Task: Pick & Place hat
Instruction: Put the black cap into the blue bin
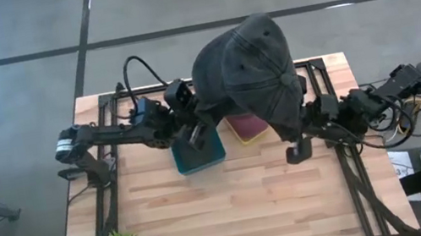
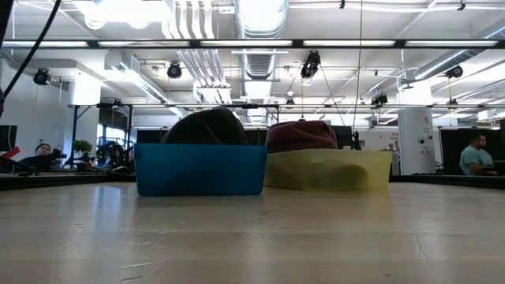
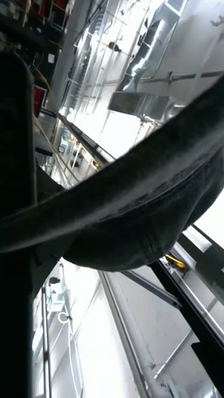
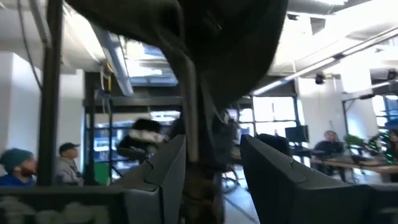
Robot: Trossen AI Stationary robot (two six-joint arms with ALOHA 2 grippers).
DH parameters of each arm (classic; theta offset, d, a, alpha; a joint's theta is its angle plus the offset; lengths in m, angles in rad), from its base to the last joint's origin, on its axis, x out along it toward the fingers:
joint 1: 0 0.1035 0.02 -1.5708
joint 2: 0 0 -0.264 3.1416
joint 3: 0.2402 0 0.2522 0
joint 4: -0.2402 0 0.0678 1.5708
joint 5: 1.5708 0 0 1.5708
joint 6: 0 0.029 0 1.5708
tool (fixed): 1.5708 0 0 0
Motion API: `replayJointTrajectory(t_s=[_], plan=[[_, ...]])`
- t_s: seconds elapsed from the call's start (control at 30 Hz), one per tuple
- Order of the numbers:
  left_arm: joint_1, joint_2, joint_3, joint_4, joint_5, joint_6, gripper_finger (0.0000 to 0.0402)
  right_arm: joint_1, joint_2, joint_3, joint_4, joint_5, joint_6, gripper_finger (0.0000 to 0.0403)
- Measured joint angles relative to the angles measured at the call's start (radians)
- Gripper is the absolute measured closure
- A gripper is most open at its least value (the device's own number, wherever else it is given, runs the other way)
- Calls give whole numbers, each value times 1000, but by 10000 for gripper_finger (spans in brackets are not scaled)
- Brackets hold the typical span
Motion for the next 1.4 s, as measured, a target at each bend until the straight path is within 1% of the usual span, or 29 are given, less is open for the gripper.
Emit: replayJointTrajectory(t_s=[0.1,0.23,0.47,0.57,0.7,0.9,1.03,1.2,1.4], plan=[[4,-4,0,3,18,0,392,-1,0,-1,-4,4,-16,238],[9,-5,0,2,20,-2,392,3,1,-1,-32,61,-48,209],[33,-5,-11,-4,27,-31,392,-6,2,-1,-31,46,16,158],[39,-3,-28,-6,27,-51,392,-6,2,-1,-31,45,14,147],[44,-1,-39,-10,28,-60,392,-6,2,-1,-32,46,6,143],[54,4,-43,-6,29,-60,392,-7,2,-1,-26,46,11,143],[53,22,-43,-7,36,-65,392,-6,2,-1,-25,46,22,153],[53,40,-43,-6,37,-91,392,-6,1,-1,-26,46,40,182],[53,44,-43,-4,36,-107,392,-6,0,-2,-65,46,89,230]])
